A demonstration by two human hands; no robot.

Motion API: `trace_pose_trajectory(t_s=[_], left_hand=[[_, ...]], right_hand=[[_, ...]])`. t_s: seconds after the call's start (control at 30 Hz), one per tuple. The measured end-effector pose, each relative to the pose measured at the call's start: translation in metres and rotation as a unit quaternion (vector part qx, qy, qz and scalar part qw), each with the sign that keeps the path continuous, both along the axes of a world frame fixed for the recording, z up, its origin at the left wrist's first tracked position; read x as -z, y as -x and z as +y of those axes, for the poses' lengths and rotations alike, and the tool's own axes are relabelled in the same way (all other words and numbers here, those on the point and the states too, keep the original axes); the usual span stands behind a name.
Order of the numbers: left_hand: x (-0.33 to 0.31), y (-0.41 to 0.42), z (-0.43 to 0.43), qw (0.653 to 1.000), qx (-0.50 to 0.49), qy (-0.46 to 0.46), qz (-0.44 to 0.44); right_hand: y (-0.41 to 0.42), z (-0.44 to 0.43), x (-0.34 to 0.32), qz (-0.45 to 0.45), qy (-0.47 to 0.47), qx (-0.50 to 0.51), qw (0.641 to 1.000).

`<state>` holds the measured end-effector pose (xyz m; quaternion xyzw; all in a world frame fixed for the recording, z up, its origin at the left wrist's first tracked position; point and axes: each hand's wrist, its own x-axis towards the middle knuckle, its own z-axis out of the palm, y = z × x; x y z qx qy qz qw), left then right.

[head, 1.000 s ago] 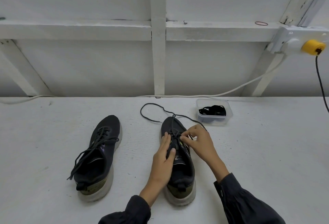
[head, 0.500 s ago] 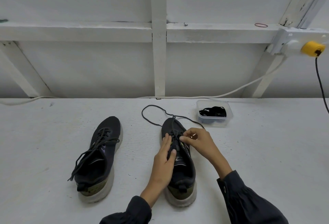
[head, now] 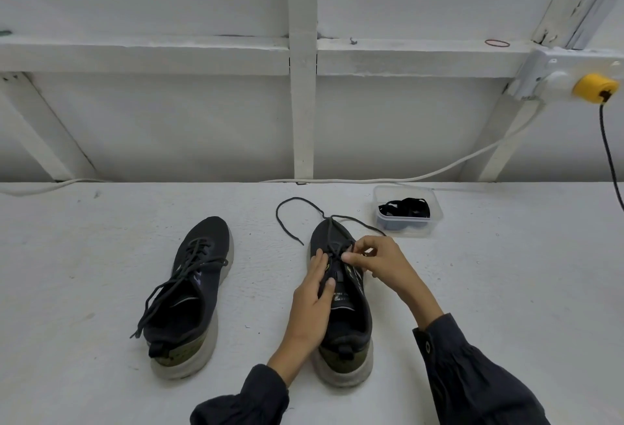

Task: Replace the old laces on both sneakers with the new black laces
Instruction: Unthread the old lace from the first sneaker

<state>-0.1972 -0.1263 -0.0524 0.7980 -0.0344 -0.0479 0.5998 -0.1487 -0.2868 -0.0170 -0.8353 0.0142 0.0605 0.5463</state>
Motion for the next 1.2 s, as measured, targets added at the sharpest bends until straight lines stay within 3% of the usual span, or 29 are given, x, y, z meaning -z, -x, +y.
trace_pose_trajectory(t_s=[0.1, 0.3, 0.53, 0.63, 0.73, 0.87, 0.97, 1.07, 1.2], left_hand=[[0.000, 0.000, -0.001, 1.000, -0.007, 0.006, 0.003], [-0.001, 0.004, -0.003, 1.000, -0.014, 0.015, 0.011], [-0.002, 0.004, -0.004, 0.999, -0.029, 0.017, 0.014], [-0.003, 0.004, -0.004, 0.999, -0.029, 0.019, 0.019], [-0.002, 0.003, -0.004, 0.999, -0.029, 0.017, 0.020], [-0.002, 0.004, -0.004, 0.999, -0.031, 0.016, 0.018], [-0.002, 0.003, -0.004, 0.999, -0.032, 0.015, 0.017], [-0.003, 0.004, -0.004, 0.999, -0.033, 0.017, 0.017], [-0.003, 0.004, -0.004, 0.999, -0.032, 0.022, 0.021]], right_hand=[[0.000, -0.002, 0.000, 0.000, 0.003, -0.008, 1.000], [-0.013, -0.006, -0.008, -0.034, -0.040, 0.076, 0.996], [-0.008, -0.010, 0.000, 0.037, 0.015, -0.032, 0.999], [-0.012, -0.011, -0.001, -0.006, -0.002, 0.041, 0.999], [-0.016, -0.014, -0.005, -0.022, -0.081, 0.127, 0.988], [-0.007, -0.012, -0.004, 0.047, -0.032, 0.017, 0.998], [-0.004, -0.009, 0.001, 0.047, -0.015, -0.024, 0.998], [-0.011, -0.010, -0.002, -0.004, -0.028, 0.057, 0.998], [-0.020, -0.019, -0.013, -0.047, -0.126, 0.195, 0.972]])
